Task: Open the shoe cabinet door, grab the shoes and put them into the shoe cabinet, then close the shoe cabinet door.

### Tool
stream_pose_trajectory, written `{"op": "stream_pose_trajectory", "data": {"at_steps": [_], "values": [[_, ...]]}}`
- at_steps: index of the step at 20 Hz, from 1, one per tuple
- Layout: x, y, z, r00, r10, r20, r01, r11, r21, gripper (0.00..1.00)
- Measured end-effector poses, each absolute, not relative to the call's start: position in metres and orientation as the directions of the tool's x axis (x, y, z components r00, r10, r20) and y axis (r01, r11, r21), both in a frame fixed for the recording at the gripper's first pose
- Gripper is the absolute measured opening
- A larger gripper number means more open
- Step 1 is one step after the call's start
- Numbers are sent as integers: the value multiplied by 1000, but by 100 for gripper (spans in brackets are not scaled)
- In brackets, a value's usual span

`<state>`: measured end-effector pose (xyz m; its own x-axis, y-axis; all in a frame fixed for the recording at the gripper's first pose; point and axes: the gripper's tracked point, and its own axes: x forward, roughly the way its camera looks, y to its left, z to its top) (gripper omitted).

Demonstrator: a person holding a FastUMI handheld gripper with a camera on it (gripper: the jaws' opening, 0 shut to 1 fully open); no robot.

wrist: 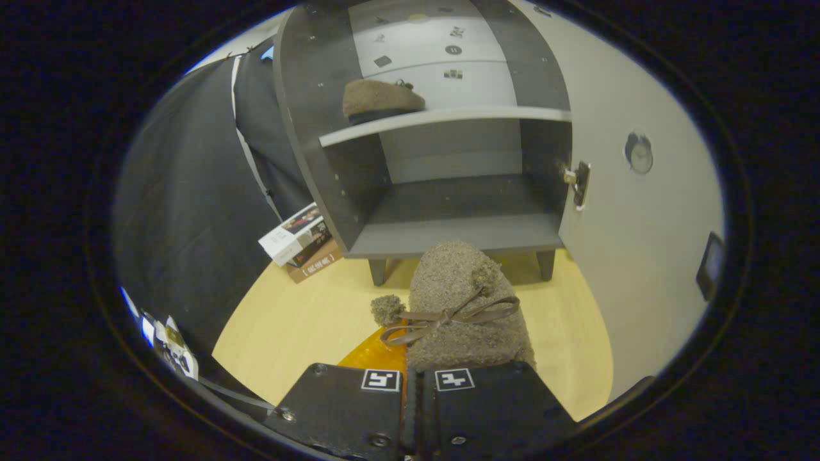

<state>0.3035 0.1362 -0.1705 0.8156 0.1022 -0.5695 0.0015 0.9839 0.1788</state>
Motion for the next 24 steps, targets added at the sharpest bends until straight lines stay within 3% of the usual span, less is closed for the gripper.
{"op": "stream_pose_trajectory", "data": {"at_steps": [10,19,24], "values": [[342,129,-15,932,10,-363,14,998,64,7],[459,110,95,978,-60,-201,63,998,8,7],[535,94,102,976,-82,-204,87,996,14,7]]}}
